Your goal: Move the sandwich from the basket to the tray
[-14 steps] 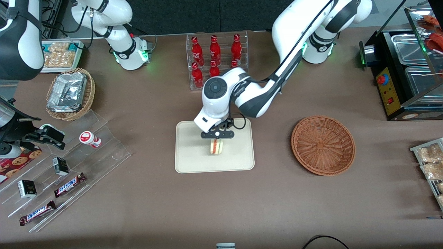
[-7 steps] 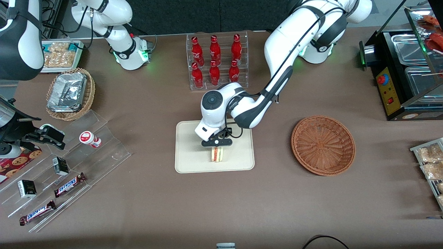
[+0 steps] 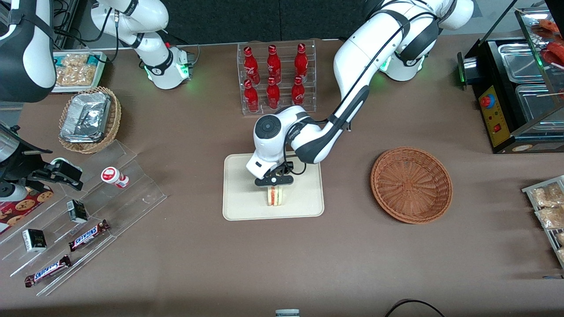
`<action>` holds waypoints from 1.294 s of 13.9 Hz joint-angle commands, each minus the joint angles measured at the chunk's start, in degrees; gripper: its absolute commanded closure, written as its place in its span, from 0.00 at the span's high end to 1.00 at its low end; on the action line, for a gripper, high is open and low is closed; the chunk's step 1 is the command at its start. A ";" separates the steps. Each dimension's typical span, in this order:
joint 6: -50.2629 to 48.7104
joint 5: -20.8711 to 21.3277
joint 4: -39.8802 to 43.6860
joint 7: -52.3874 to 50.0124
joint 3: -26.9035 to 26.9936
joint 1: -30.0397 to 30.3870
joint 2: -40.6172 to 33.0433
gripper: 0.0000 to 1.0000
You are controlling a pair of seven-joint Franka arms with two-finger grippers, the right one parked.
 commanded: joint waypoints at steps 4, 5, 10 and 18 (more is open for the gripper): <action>-6.03 -1.39 3.49 1.20 -0.02 3.32 -4.59 1.00; -7.00 -3.49 2.97 4.78 0.06 4.37 -6.78 1.00; -8.86 -8.08 -11.32 14.91 -0.02 13.33 -21.18 1.00; 2.06 -17.11 -44.57 35.46 0.15 30.29 -47.47 0.99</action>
